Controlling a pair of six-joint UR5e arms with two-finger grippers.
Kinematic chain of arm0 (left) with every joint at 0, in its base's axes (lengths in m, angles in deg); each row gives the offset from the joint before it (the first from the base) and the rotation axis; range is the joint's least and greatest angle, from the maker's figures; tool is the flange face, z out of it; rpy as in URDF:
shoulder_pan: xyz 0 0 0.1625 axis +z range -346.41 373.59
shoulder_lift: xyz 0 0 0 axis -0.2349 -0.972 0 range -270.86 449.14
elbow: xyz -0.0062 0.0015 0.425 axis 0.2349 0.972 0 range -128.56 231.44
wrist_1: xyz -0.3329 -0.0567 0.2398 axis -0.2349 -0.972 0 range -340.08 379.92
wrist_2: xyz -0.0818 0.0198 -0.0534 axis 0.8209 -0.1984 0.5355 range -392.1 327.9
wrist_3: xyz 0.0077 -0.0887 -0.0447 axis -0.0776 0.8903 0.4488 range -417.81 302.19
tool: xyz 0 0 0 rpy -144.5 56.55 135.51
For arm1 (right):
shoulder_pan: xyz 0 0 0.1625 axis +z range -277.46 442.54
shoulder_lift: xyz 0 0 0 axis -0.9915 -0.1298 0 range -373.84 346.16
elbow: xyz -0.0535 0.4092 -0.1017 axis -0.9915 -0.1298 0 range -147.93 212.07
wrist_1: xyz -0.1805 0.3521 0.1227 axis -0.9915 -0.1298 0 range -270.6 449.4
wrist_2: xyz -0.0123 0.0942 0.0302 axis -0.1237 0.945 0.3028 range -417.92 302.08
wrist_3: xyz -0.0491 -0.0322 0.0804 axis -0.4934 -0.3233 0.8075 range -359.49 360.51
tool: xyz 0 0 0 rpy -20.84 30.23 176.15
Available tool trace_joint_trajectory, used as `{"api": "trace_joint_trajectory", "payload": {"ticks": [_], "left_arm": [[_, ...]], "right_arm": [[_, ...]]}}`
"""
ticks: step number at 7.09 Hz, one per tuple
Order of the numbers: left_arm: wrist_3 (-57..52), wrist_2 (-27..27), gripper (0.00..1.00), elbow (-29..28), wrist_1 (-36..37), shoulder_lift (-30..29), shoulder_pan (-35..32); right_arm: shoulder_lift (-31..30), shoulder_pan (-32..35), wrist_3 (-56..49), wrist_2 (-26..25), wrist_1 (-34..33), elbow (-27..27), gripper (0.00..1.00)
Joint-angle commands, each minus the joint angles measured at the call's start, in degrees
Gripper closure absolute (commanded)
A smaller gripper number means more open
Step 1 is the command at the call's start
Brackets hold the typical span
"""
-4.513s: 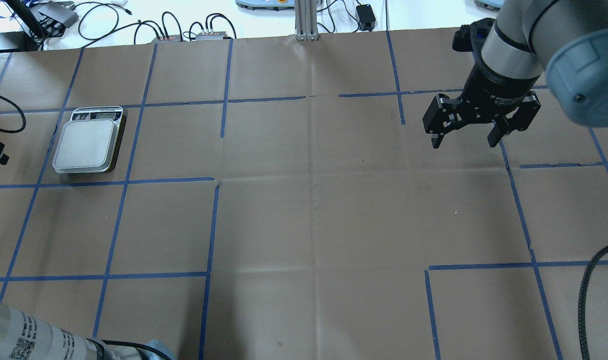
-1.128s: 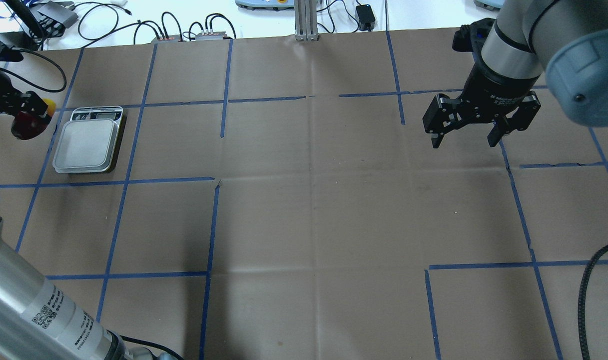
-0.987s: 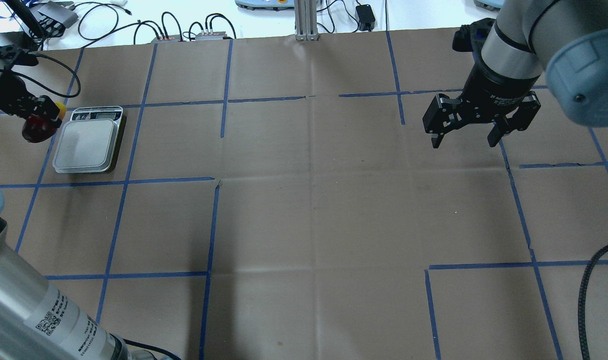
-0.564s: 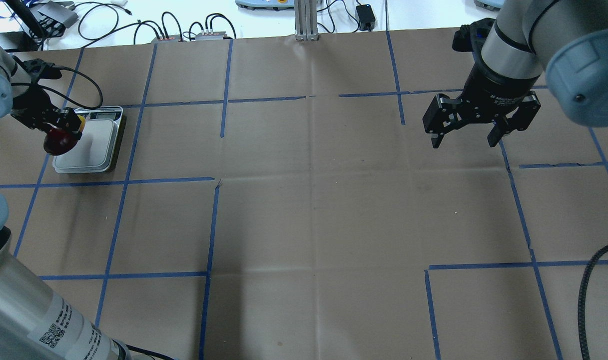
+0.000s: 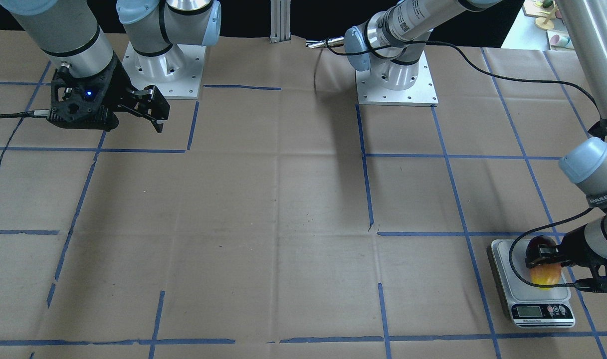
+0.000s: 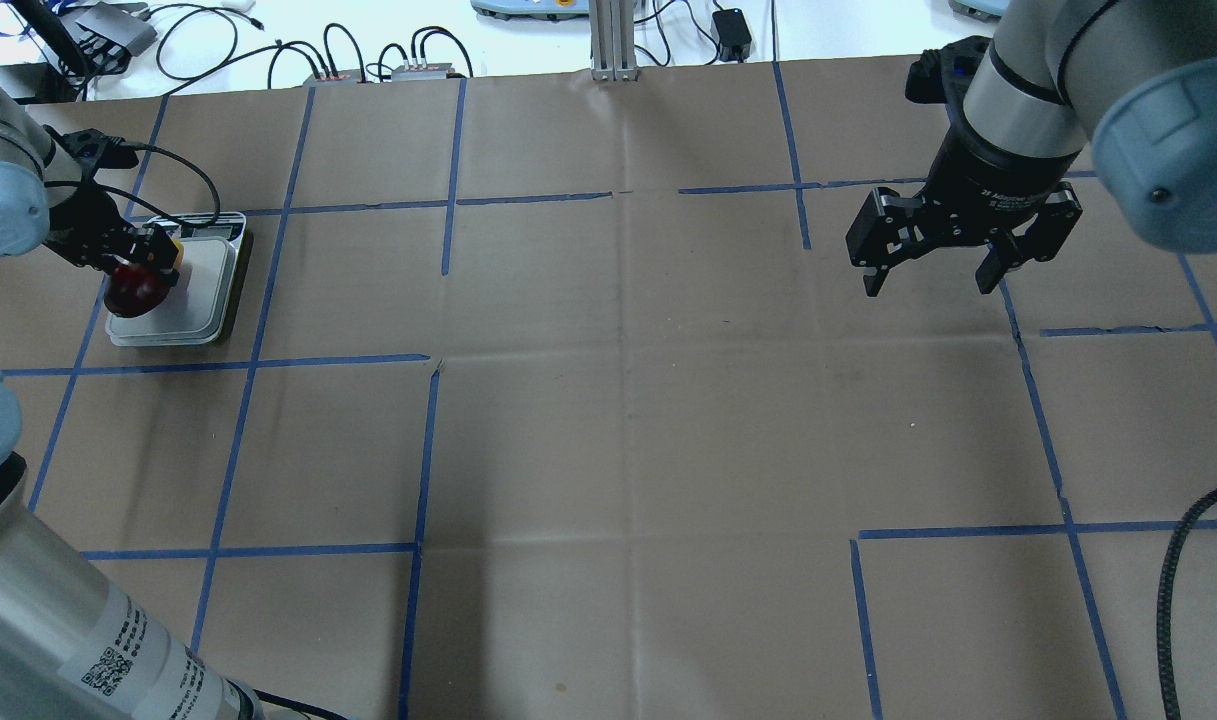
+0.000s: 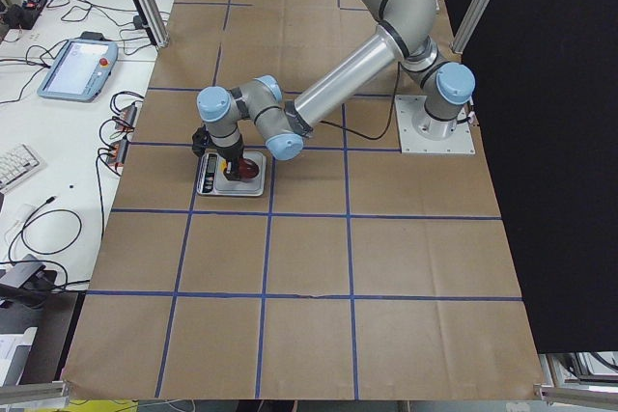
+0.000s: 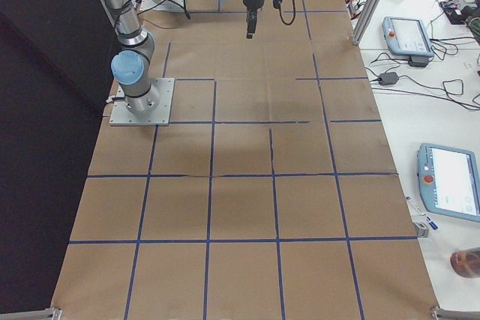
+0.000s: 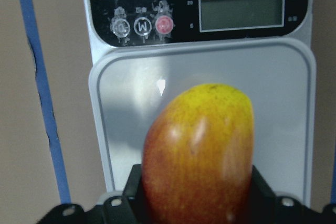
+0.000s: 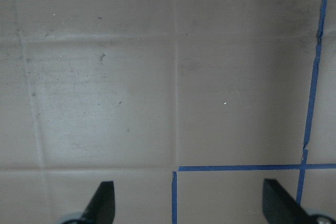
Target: Weigh mango
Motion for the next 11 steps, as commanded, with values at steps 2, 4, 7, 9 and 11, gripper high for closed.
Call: {"api": "trace_joint_trajectory", "payload": {"ticks": [2, 4, 7, 9, 11], "left_arm": [[0.06, 0.05, 0.01, -0.04, 0.49, 0.63, -0.02], [0.49, -0.22, 0.01, -0.04, -0.83, 7.62, -0.54], [11.79, -0.04, 0.01, 1.18, -14.67, 20.03, -12.72], [26.70, 0.91, 0.01, 6.95, -22.34, 29.42, -21.95], [30.11, 1.37, 0.01, 10.32, -22.11, 34.54, -27.77]], "right_arm": [[0.00, 0.00, 0.00, -0.02, 0.00, 0.00, 0.00], [0.00, 0.00, 0.00, -0.02, 0.00, 0.00, 0.00], [0.00, 0.00, 0.00, -0.02, 0.00, 0.00, 0.00], [0.00, 0.00, 0.00, -0.02, 0.00, 0.00, 0.00], [0.00, 0.00, 0.00, -0.02, 0.00, 0.00, 0.00]]}}
